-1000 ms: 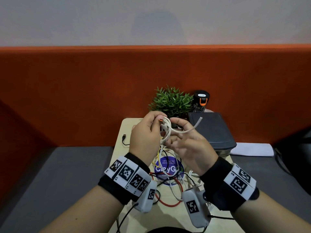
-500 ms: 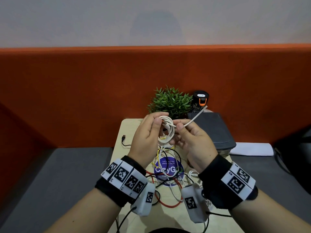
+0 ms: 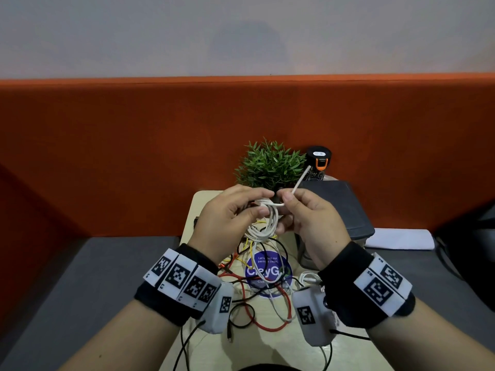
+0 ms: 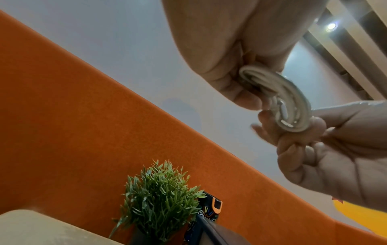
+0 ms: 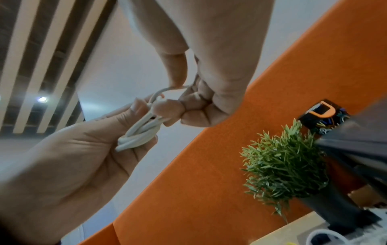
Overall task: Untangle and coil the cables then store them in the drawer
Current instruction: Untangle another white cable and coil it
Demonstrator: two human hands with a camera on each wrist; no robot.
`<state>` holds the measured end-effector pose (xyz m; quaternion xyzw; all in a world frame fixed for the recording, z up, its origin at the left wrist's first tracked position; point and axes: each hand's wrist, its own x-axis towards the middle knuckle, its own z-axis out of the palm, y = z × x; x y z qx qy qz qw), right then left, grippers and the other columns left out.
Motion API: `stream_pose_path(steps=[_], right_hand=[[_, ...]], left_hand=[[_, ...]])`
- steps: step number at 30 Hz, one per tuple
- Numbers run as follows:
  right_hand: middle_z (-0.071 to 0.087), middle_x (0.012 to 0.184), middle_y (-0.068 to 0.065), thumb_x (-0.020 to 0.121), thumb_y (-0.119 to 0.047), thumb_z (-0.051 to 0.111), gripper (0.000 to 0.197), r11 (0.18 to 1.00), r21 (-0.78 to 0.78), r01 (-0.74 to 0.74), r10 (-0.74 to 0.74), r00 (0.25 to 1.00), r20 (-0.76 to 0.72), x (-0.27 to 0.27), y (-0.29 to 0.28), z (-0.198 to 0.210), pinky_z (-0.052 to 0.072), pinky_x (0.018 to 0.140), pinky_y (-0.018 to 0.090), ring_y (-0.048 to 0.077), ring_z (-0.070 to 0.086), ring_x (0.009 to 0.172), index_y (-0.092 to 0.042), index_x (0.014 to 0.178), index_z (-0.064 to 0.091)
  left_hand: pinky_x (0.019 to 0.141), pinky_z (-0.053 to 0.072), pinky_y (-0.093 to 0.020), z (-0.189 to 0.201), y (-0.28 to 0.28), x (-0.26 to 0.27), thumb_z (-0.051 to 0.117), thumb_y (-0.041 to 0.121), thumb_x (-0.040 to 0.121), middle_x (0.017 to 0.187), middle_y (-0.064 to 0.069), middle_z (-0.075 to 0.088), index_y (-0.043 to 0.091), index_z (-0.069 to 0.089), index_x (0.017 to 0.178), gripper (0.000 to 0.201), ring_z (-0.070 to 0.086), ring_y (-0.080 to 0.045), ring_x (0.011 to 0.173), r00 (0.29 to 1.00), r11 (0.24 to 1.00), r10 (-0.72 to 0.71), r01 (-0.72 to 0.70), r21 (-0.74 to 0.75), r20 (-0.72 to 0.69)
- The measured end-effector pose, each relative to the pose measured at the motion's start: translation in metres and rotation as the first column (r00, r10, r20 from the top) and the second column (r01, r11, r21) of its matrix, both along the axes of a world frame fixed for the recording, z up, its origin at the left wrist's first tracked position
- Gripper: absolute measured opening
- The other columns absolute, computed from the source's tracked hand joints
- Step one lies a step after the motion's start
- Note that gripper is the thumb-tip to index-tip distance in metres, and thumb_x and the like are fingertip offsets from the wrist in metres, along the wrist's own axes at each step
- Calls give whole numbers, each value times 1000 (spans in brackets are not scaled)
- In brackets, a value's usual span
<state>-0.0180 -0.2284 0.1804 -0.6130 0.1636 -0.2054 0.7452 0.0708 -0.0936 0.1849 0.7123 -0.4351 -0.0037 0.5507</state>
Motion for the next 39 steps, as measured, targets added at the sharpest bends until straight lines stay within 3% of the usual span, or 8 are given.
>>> stream_pose_path(steps=[5,12,16,19,26,30,35,39], right_hand=[[65,74,4,84,-18,71,44,975,-36,218,-219,976,-18,2,0,-2,49,55,29,15,60,56,-17,118,44],[69,73,2,82,-22,73,7,896,-363,257,-286,958,-30,0,0,-2,48,57,21,6,60,62,-21,75,75],[75,82,6,93,-19,59,18,962,-176,208,-215,976,-25,-1,9,-2,58,75,36,24,71,81,-15,90,77],[74,92,12,93,-22,58,20,995,-12,100,-101,995,-2,-5,14,2,57,77,32,25,71,89,-10,100,73],[72,91,15,83,6,62,28,972,227,-62,66,998,-11,-5,10,8,56,63,24,19,71,76,1,111,63],[71,81,15,84,10,58,21,934,343,-98,107,994,-7,-6,9,10,55,56,25,20,70,66,-1,102,61],[68,89,16,75,1,62,47,855,470,-220,237,971,24,-8,8,12,59,69,37,26,67,77,2,121,54],[67,90,16,70,3,64,57,826,510,-240,235,969,75,-7,7,11,58,69,34,26,67,77,-3,125,50]], left_hand=[[68,54,-24,3,0,-3,68,9,83,91,4,66,28,70,98,24,62,-10,76,997,998,-14,9,-64,-79],[64,47,-15,8,-8,-10,67,2,83,84,3,64,20,71,97,23,59,-4,66,995,992,23,-35,-123,-98],[68,43,-10,10,-10,-10,67,3,83,83,4,65,18,72,95,20,59,-2,72,990,985,73,-90,-150,-117],[71,40,-9,10,-8,-8,68,6,83,84,7,66,22,72,94,20,59,1,78,989,981,119,-130,-142,-83],[90,42,-41,-2,-4,-2,62,39,78,90,20,67,41,66,101,23,57,-6,96,981,980,183,-178,-93,55],[89,41,-35,-4,-5,1,63,38,80,97,21,66,39,65,104,24,55,-5,98,982,987,151,-144,-73,114],[78,42,-11,2,-3,3,68,7,83,92,8,68,24,71,96,22,61,-3,89,1000,994,19,-20,-106,-2],[78,42,-9,5,-2,4,67,2,82,94,7,67,19,70,98,23,61,-2,90,999,993,-12,17,-114,48]])
